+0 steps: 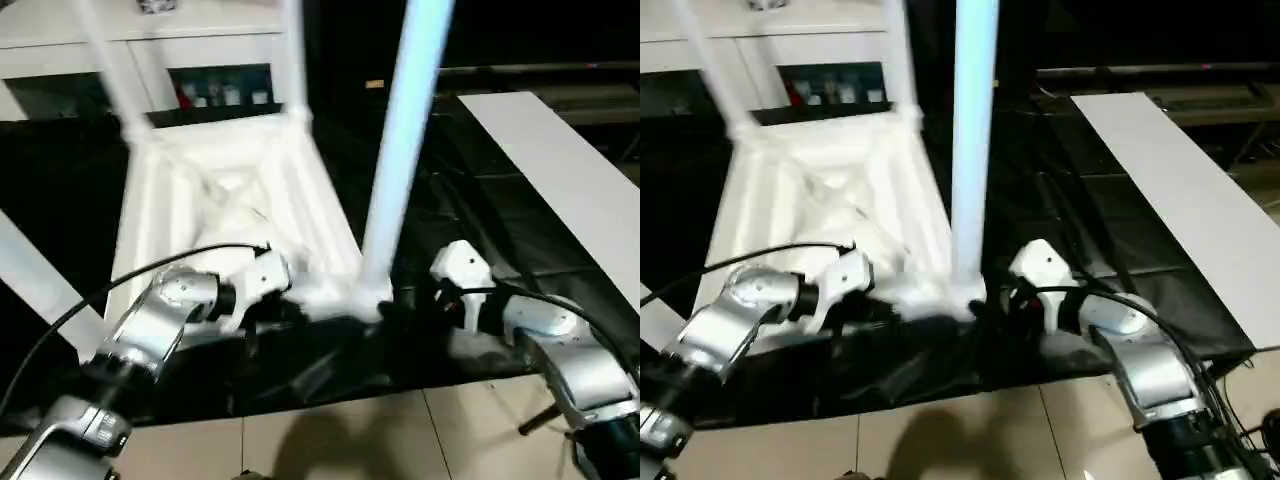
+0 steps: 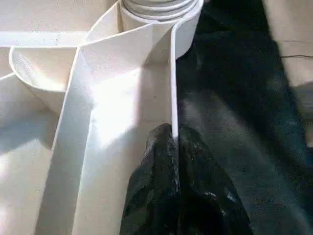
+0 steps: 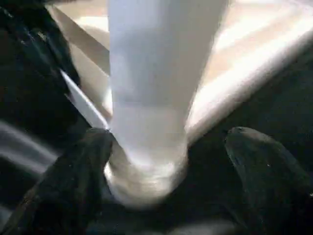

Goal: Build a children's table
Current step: Rotate leg to tighten

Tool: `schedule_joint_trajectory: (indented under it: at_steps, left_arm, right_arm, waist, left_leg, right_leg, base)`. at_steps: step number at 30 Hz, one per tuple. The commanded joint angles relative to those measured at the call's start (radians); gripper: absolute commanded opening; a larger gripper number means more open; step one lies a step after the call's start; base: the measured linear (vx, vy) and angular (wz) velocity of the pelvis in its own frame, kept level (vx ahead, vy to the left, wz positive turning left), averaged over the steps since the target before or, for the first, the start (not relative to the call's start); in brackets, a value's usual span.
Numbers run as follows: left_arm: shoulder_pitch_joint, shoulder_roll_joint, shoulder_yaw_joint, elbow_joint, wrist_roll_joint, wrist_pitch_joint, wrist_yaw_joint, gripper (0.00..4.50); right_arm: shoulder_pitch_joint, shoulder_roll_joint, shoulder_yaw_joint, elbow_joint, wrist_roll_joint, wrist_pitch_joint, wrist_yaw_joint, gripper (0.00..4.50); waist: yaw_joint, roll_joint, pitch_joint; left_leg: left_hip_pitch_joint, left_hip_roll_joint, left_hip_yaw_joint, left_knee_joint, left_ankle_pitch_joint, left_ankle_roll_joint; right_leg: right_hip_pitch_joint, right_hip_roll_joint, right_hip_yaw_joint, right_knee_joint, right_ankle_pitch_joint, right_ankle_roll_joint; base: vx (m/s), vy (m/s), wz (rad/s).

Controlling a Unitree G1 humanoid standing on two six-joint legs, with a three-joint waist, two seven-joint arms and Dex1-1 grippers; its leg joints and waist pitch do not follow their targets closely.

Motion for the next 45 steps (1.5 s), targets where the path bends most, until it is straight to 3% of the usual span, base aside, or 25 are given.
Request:
schedule_joint_trajectory:
  at_steps: [1, 5, 9, 11, 17, 19, 23, 25, 27, 29, 33, 36, 39, 42, 43, 45]
  left_arm:
    - [0.018, 0.001, -0.052, -0.022, -0.007, 0.009, -0.055, 0.0]
    - [0.014, 0.001, -0.041, -0.012, 0.001, -0.01, -0.05, 0.0]
    - [0.012, 0.002, -0.038, -0.016, 0.003, -0.001, -0.046, 0.0]
    - [0.01, 0.007, -0.039, -0.017, 0.004, 0.002, -0.044, 0.0]
    - [0.006, 0.009, -0.034, -0.008, 0.002, -0.002, -0.043, 0.0]
    - [0.008, 0.01, -0.037, -0.005, 0.003, 0.002, -0.047, 0.0]
    - [0.011, 0.005, -0.038, -0.001, 0.006, -0.001, -0.039, 0.0]
    - [0.002, -0.02, -0.034, 0.022, 0.018, 0.002, 0.007, 0.0]
    - [-0.014, -0.06, -0.024, 0.064, 0.035, 0.009, 0.081, 0.0]
    - [-0.032, -0.106, -0.01, 0.114, 0.05, -0.001, 0.166, 0.0]
    - [-0.074, -0.2, 0.03, 0.182, 0.049, 0.044, 0.315, 0.0]
    - [-0.119, -0.26, 0.056, 0.255, 0.072, 0.051, 0.454, 0.0]
    - [-0.165, -0.31, 0.077, 0.328, 0.093, 0.029, 0.559, 0.0]
    - [-0.182, -0.321, 0.082, 0.342, 0.103, 0.01, 0.575, 0.0]
    - [-0.185, -0.307, 0.077, 0.332, 0.108, -0.006, 0.558, 0.0]
    - [-0.181, -0.298, 0.073, 0.323, 0.11, -0.009, 0.546, 0.0]
  right_arm:
    - [-0.009, 0.006, 0.018, -0.006, 0.006, 0.005, 0.017, 4.08]
    - [-0.028, 0.022, 0.063, 0.054, -0.017, -0.002, 0.053, 4.08]
    - [-0.038, 0.02, 0.073, 0.082, -0.029, -0.009, 0.059, 3.75]
    - [-0.047, 0.026, 0.065, 0.096, -0.023, -0.006, 0.054, 3.58]
    - [-0.06, 0.043, 0.04, 0.113, 0.004, -0.011, 0.049, 3.13]
    - [-0.055, 0.046, 0.035, 0.105, 0.017, -0.005, 0.059, 2.86]
    - [-0.042, 0.055, 0.03, 0.11, 0.031, 0.0, 0.07, 2.74]
    - [-0.058, 0.093, 0.02, 0.171, 0.001, -0.013, -0.009, 2.73]
    - [-0.091, 0.154, -0.003, 0.26, -0.045, -0.024, -0.163, 2.73]
    - [-0.121, 0.224, -0.034, 0.339, -0.066, -0.018, -0.317, 2.72]
    - [-0.176, 0.349, -0.097, 0.451, -0.065, 0.008, -0.558, 2.72]
    - [-0.221, 0.423, -0.132, 0.526, -0.067, -0.006, -0.691, 2.72]
    - [-0.269, 0.483, -0.149, 0.587, -0.069, -0.035, -0.758, 2.71]
    - [-0.29, 0.499, -0.121, 0.588, -0.096, -0.081, -0.753, 2.71]
    - [-0.272, 0.49, -0.105, 0.531, -0.098, -0.133, -0.692, 3.06]
    - [-0.258, 0.482, -0.108, 0.501, -0.088, -0.141, -0.67, 3.41]
  waist:
    - [-0.003, -0.005, -0.045]
    - [-0.001, -0.007, -0.047]
    - [0.003, -0.007, -0.052]
    - [0.004, -0.007, -0.053]
    - [0.002, -0.008, -0.051]
    - [0.002, -0.005, -0.052]
    - [0.002, -0.007, -0.053]
    - [0.001, -0.006, -0.052]
    - [-0.006, -0.005, -0.046]
    - [-0.017, -0.009, -0.046]
    - [-0.036, -0.005, -0.043]
    - [-0.037, -0.009, -0.042]
    - [-0.031, -0.01, -0.043]
    - [-0.024, -0.01, -0.046]
    - [-0.022, -0.009, -0.047]
    - [-0.017, -0.012, -0.051]
  left_leg:
    - [0.029, 0.062, -0.026, -0.08, -0.312, 0.015]
    - [0.03, 0.06, -0.027, -0.081, -0.314, -0.002]
    - [0.026, 0.058, -0.025, -0.075, -0.253, 0.013]
    - [0.024, 0.056, -0.024, -0.073, -0.23, 0.026]
    - [0.024, 0.058, -0.026, -0.075, -0.259, 0.018]
    - [0.025, 0.058, -0.026, -0.074, -0.255, 0.018]
    - [0.023, 0.057, -0.025, -0.072, -0.237, 0.025]
    - [0.023, 0.056, -0.024, -0.072, -0.241, 0.026]
    - [0.026, 0.054, -0.024, -0.076, -0.286, 0.003]
    - [0.027, 0.051, -0.033, -0.081, -0.345, -0.041]
    - [0.027, 0.05, -0.038, -0.086, -0.401, -0.064]
    - [0.037, 0.047, -0.038, -0.081, -0.435, -0.065]
    - [0.04, 0.046, -0.036, -0.079, -0.425, -0.051]
    - [0.032, 0.049, -0.036, -0.084, -0.398, -0.044]
    - [0.032, 0.05, -0.035, -0.084, -0.39, -0.041]
    - [0.029, 0.051, -0.031, -0.081, -0.351, -0.025]
  right_leg:
    - [0.024, -0.052, 0.04, -0.079, -0.22, -0.247]
    - [0.023, -0.052, 0.042, -0.079, -0.217, -0.235]
    - [0.029, -0.053, 0.042, -0.071, -0.138, -0.245]
    - [0.031, -0.053, 0.04, -0.068, -0.11, -0.253]
    - [0.031, -0.053, 0.041, -0.072, -0.168, -0.243]
    - [0.03, -0.053, 0.041, -0.071, -0.158, -0.244]
    - [0.032, -0.052, 0.04, -0.069, -0.126, -0.251]
    - [0.03, -0.052, 0.04, -0.069, -0.133, -0.254]
    - [0.021, -0.053, 0.039, -0.077, -0.208, -0.252]
    - [0.023, -0.056, 0.038, -0.085, -0.342, -0.21]
    - [0.014, -0.055, 0.038, -0.092, -0.398, -0.183]
    - [0.005, -0.058, 0.039, -0.106, -0.464, -0.159]
    - [0.003, -0.058, 0.04, -0.113, -0.473, -0.148]
    - [0.009, -0.055, 0.039, -0.105, -0.409, -0.149]
    - [0.009, -0.055, 0.041, -0.104, -0.377, -0.153]
    - [0.014, -0.054, 0.042, -0.098, -0.314, -0.163]
  base:
    - [0.0, 0.0, 0.0]
    - [0.0, 0.0, 0.0]
    - [0.0, 0.0, 0.0]
    - [0.0, 0.0, 0.0]
    - [0.0, 0.0, 0.0]
    - [0.0, 0.0, 0.0]
    - [0.0, 0.0, 0.0]
    - [0.0, 0.0, 0.0]
    - [0.0, 0.0, 0.0]
    - [0.0, 0.0, 0.0]
    - [0.0, 0.0, 0.0]
    - [0.0, 0.0, 0.0]
    - [0.0, 0.0, 0.0]
    - [0.0, 0.0, 0.0]
    - [0.0, 0.0, 0.0]
    - [0.0, 0.0, 0.0]
